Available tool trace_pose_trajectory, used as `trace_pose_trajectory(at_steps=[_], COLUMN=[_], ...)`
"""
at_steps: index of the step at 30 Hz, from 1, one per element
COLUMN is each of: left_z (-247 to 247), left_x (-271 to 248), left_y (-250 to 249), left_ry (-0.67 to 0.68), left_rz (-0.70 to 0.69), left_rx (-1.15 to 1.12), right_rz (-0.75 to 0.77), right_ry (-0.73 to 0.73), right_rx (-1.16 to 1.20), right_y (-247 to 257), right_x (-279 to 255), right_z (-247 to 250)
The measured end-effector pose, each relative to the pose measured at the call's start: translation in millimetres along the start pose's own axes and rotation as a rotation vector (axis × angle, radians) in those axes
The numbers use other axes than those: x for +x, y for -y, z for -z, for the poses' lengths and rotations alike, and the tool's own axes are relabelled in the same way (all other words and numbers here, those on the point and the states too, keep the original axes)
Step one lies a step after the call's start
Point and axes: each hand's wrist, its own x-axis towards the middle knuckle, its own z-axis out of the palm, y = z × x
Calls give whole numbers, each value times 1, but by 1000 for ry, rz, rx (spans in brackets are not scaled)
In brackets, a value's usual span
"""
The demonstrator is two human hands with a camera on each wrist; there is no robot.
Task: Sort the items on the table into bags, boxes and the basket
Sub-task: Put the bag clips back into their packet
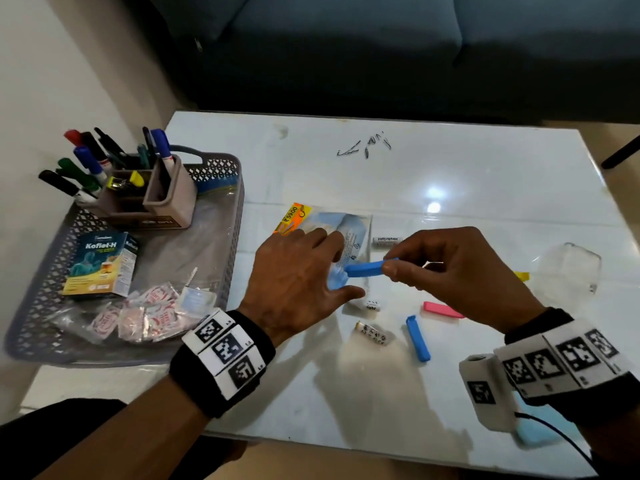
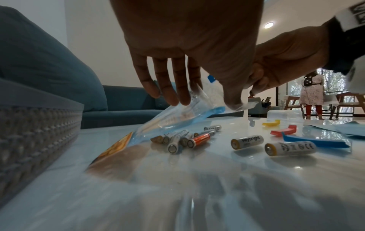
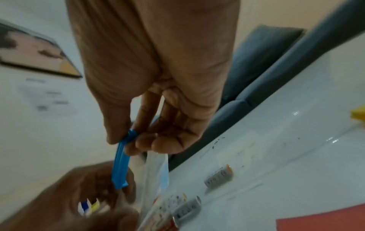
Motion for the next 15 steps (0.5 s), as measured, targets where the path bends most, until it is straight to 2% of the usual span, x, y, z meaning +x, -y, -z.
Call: trace_pose_trajectory(at_steps=[4, 8, 15], left_z=[-3, -2, 0], left_x=[-2, -4, -5], left_y=[-4, -9, -10], left_ry=[-23, -46, -61], left_rz=[-37, -78, -99], left_rx=[-10, -56, -150], right_rz=[106, 205, 312], right_ry=[-114, -219, -193], right_rx=[-200, -274, -430], right_y=[-9, -19, -24], right_x=[0, 2, 0], right_z=[-19, -40, -55])
